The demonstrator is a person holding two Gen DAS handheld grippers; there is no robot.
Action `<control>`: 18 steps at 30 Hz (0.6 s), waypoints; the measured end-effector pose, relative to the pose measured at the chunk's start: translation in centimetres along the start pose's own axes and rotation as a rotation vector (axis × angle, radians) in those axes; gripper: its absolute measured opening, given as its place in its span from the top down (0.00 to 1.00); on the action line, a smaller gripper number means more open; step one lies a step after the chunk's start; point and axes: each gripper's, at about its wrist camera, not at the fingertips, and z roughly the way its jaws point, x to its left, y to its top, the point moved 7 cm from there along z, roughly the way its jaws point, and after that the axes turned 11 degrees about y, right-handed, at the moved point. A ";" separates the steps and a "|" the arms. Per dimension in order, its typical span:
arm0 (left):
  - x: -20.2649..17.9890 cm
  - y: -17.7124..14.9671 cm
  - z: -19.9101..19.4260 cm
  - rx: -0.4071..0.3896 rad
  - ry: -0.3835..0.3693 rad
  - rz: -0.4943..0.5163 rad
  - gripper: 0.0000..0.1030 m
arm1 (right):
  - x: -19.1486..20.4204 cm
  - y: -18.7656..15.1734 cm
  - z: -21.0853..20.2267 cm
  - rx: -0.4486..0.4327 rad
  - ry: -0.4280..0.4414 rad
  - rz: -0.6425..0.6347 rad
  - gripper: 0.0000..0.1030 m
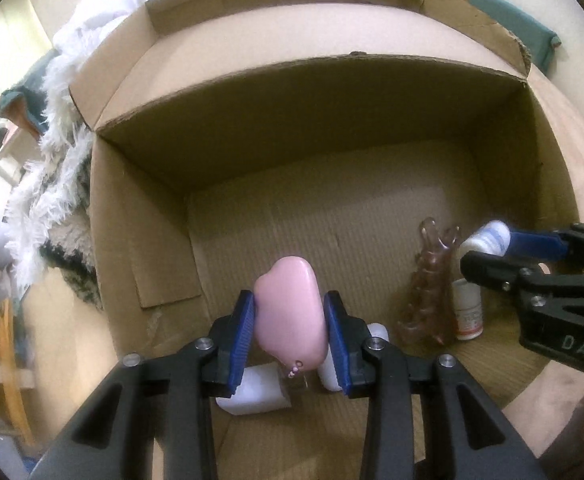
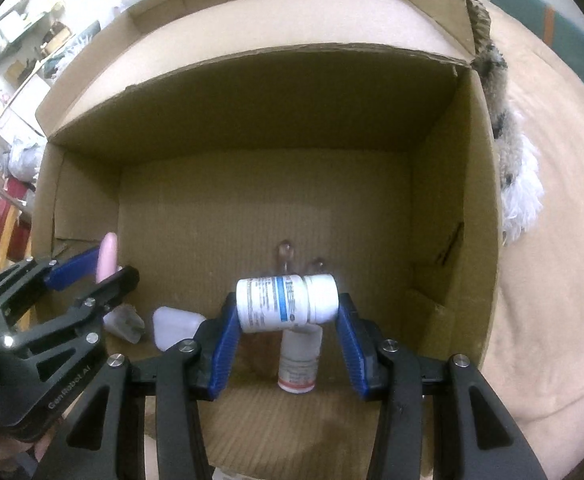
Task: Organize rigid objects
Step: 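Carry pink case and pill bottle into the box and open both tools, then withdraw both tools from the box toward the remote and flashlight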
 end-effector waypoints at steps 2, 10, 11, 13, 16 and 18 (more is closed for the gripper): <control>0.0 0.0 0.0 0.004 -0.005 -0.009 0.69 | 0.1 0.1 -0.2 -0.004 0.005 0.000 0.52; 0.9 0.5 0.4 0.014 -0.017 -0.018 0.68 | -0.1 1.3 -2.5 -0.093 0.044 0.008 0.39; 1.1 0.7 0.2 0.006 -0.024 -0.029 0.68 | -0.1 1.5 -2.8 -0.102 0.051 0.016 0.39; 1.5 1.0 -0.4 -0.028 -0.019 -0.053 0.52 | -0.1 2.0 -3.7 -0.129 0.077 0.024 0.36; 2.4 1.6 -1.3 -0.076 0.019 -0.082 0.32 | -0.2 2.5 -4.9 -0.173 0.081 0.027 0.22; 2.6 2.1 -1.9 -0.086 -0.001 -0.100 0.32 | -0.4 2.7 -5.2 -0.182 0.085 0.037 0.18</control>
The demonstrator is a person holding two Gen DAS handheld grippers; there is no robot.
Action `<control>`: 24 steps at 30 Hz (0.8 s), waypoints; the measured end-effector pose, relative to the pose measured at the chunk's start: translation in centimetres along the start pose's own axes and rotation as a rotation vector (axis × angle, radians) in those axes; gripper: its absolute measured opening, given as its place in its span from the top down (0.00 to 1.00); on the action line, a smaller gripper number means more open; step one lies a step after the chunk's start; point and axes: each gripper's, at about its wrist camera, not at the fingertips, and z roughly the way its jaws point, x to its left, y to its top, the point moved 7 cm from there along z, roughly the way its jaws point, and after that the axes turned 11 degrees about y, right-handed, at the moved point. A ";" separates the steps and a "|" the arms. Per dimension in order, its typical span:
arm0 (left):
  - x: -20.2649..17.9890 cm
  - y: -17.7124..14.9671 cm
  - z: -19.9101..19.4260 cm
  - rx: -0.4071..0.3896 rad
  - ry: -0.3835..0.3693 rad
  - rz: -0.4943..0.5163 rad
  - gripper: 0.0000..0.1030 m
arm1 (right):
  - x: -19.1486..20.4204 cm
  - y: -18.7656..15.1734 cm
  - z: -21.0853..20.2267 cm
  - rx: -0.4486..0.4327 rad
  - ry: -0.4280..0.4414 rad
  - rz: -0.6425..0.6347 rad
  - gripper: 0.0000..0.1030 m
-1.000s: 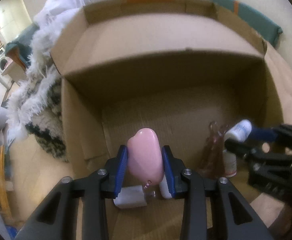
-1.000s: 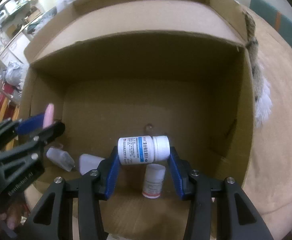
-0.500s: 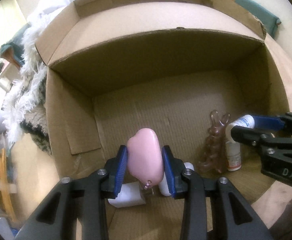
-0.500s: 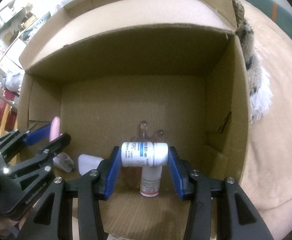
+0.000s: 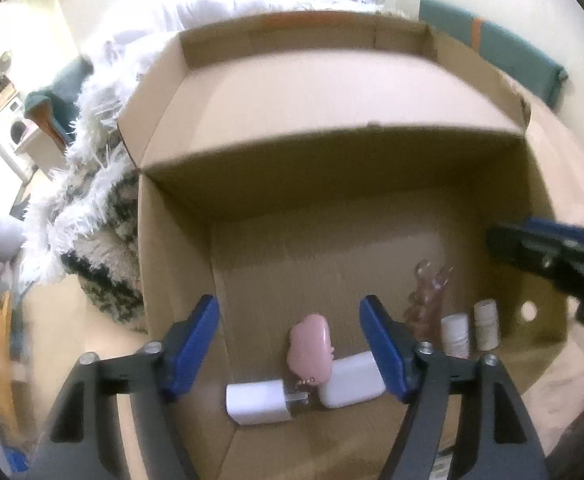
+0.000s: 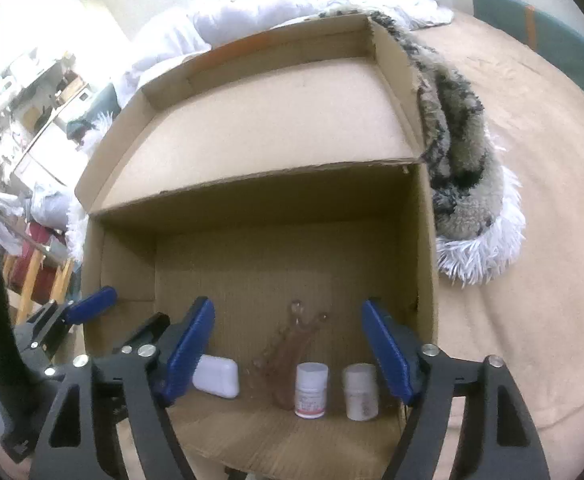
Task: Organize rigid objects
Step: 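Withdraw both tools from the box toward the remote and flashlight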
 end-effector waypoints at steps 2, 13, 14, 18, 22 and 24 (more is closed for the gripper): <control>-0.1 0.3 -0.4 -0.001 -0.009 -0.006 0.32 | -0.2 -0.1 0.0 0.003 0.001 0.011 0.16; -0.3 0.3 -0.6 0.018 -0.015 -0.027 0.31 | 0.0 -0.1 0.2 0.001 -0.015 -0.003 0.16; -0.2 0.3 -0.8 0.015 -0.015 -0.032 0.31 | 0.2 -0.1 0.1 -0.004 -0.017 -0.010 0.16; 0.4 0.5 -1.7 -0.004 -0.024 -0.056 0.31 | 0.7 -0.1 -0.8 -0.025 -0.016 -0.014 0.16; 1.2 0.1 -2.8 -0.013 -0.028 -0.073 0.31 | 1.0 -0.9 -2.0 -0.036 -0.030 -0.012 0.16; 1.6 -0.1 -3.4 -0.015 -0.034 -0.090 0.31 | 1.0 -1.4 -2.5 -0.037 -0.035 -0.007 0.16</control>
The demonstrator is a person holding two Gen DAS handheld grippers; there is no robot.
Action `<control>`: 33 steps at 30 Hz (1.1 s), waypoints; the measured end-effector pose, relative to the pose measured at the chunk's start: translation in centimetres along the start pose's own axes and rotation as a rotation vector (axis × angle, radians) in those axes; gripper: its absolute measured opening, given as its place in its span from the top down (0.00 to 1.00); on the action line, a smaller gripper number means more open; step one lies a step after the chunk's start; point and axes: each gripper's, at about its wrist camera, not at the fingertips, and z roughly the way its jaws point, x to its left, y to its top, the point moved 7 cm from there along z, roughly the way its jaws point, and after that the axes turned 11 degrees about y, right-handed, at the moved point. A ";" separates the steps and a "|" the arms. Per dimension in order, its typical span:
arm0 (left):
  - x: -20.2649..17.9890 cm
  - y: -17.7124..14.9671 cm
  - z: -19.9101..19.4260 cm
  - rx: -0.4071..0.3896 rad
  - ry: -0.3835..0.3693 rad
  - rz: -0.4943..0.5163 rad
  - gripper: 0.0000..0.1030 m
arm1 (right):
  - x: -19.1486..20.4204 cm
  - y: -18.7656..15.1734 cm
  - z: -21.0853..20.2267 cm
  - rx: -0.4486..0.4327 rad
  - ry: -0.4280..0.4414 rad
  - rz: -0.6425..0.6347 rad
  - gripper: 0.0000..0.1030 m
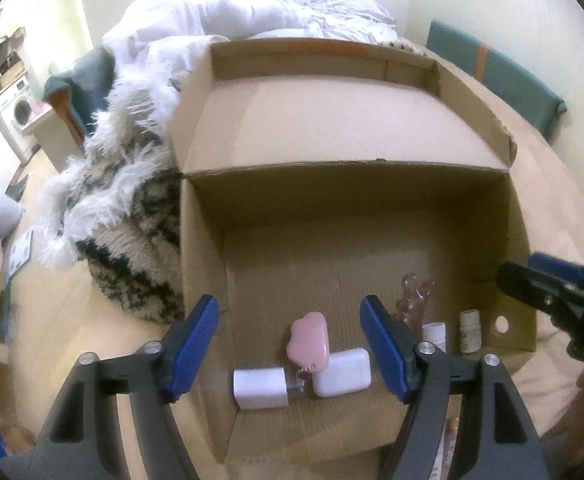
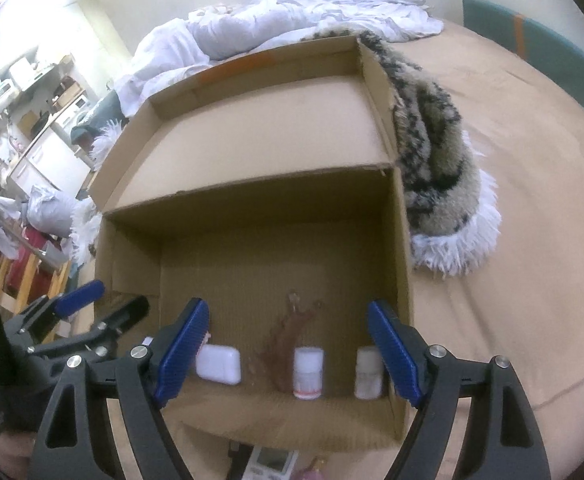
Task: Organize rigid objects
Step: 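Withdraw both tools from the box toward the remote and flashlight, then grasp the white remote with right tool while left tool grasps the black flashlight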
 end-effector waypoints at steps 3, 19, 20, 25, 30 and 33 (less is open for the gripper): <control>0.9 -0.8 -1.0 -0.003 -0.007 -0.032 0.31 | -0.1 -1.0 -0.9 -0.006 -0.012 0.007 0.16; 4.0 -9.4 -2.6 0.123 -0.018 -0.150 0.31 | -1.6 -8.1 -3.8 0.011 -0.016 0.154 0.16; 4.0 -9.9 -2.5 0.132 -0.018 -0.148 0.31 | -1.7 -8.4 -3.7 0.014 -0.012 0.165 0.16; 2.7 -11.7 -1.5 0.185 -0.029 -0.099 0.31 | -2.9 -10.3 -2.8 0.065 -0.030 0.237 0.16; 1.5 -12.5 -0.3 0.220 -0.009 -0.068 0.31 | -2.9 -12.8 -0.5 0.173 0.031 0.292 0.16; 1.1 -12.5 0.1 0.247 -0.024 -0.088 0.31 | -2.0 -15.0 1.2 0.252 0.186 0.398 0.24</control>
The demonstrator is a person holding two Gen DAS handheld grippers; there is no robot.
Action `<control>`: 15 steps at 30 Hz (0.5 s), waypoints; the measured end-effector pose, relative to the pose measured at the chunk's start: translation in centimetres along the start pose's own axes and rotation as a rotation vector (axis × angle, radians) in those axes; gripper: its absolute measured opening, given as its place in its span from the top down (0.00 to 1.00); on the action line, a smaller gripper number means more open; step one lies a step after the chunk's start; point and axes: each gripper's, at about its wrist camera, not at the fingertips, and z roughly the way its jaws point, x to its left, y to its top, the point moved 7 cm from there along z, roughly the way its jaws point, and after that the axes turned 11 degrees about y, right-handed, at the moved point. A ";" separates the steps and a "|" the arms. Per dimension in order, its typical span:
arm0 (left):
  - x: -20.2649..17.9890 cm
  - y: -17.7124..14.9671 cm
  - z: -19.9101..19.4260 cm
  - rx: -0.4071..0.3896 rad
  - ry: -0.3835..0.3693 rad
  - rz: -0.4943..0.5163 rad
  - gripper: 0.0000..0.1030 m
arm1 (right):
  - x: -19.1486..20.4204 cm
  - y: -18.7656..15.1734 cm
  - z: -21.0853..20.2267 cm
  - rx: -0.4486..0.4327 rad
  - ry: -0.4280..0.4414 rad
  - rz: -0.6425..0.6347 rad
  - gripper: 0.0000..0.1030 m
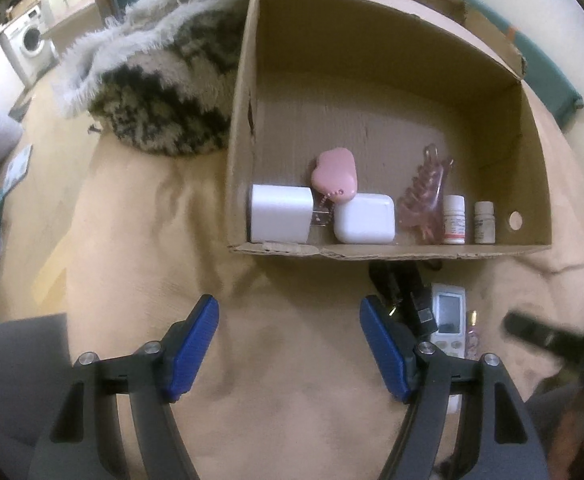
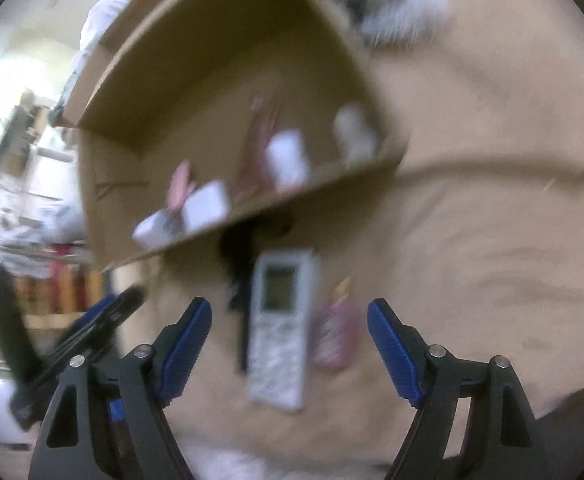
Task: Organize rigid objects
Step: 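Grasp the white remote with right tool while left tool grasps the black flashlight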
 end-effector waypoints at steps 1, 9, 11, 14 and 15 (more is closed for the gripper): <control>-0.1 0.1 0.1 0.005 -0.002 -0.006 0.31 | 0.0 -0.6 0.7 0.032 0.028 0.025 0.28; 0.1 0.7 -0.1 0.007 -0.015 -0.038 0.31 | 0.6 -2.7 4.9 0.156 -0.089 -0.031 0.43; 0.3 0.6 -0.2 0.021 -0.034 -0.051 0.31 | 0.5 -2.7 5.4 0.153 -0.114 -0.037 0.42; 0.4 0.7 -0.2 0.030 -0.051 -0.062 0.31 | 0.2 -3.1 6.9 0.188 -0.165 -0.070 0.40; 0.3 0.7 -0.3 0.028 -0.052 -0.061 0.31 | 0.5 -3.1 7.1 0.186 -0.182 -0.096 0.39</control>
